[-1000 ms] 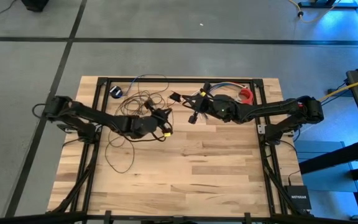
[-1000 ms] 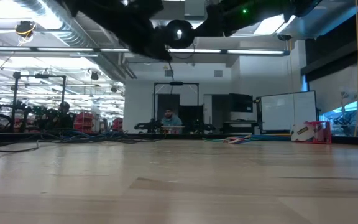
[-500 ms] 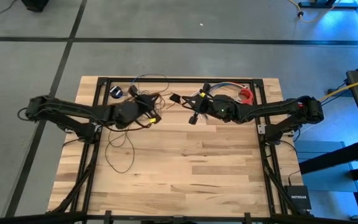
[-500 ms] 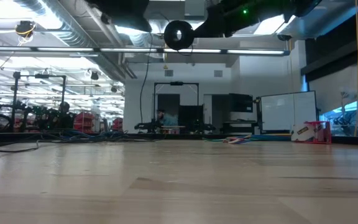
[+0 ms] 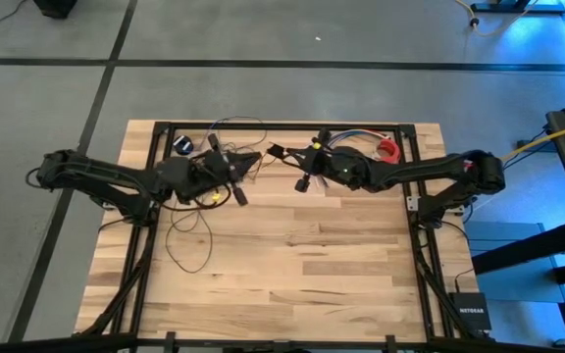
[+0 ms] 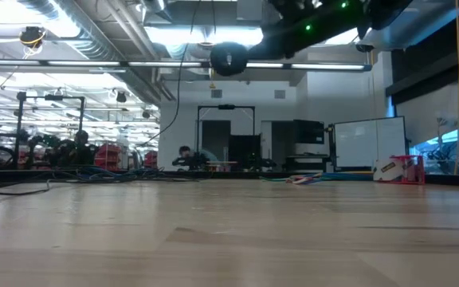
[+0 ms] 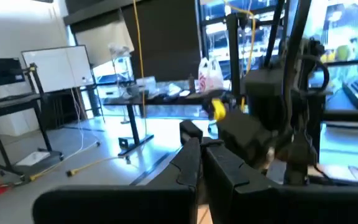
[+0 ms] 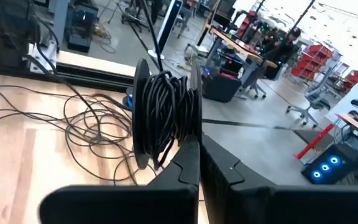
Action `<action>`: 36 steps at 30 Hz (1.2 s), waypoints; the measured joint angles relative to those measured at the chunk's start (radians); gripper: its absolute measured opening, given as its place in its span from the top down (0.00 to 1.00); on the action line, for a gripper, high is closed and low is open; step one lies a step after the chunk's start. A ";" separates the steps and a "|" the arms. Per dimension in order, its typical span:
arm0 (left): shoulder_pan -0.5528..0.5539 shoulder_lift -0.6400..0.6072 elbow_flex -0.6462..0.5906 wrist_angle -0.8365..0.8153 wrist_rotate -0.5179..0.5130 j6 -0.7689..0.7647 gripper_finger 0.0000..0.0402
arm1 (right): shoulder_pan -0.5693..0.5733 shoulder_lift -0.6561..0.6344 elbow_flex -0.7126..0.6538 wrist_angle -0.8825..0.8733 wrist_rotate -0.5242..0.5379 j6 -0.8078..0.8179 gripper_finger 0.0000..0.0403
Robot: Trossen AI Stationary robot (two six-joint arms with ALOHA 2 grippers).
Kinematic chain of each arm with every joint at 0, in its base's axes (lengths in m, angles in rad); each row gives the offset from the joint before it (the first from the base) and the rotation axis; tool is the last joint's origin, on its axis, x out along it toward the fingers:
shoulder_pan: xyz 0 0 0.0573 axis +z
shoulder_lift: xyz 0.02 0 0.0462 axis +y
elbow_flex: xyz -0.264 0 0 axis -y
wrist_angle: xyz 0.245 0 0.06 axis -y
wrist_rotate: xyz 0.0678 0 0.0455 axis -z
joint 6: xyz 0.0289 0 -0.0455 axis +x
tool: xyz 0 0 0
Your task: Coiling cords
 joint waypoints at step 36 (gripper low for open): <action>0.115 0.543 0.003 0.146 0.131 -0.180 0.99 | -0.004 0.042 0.041 0.070 -0.108 0.109 0.99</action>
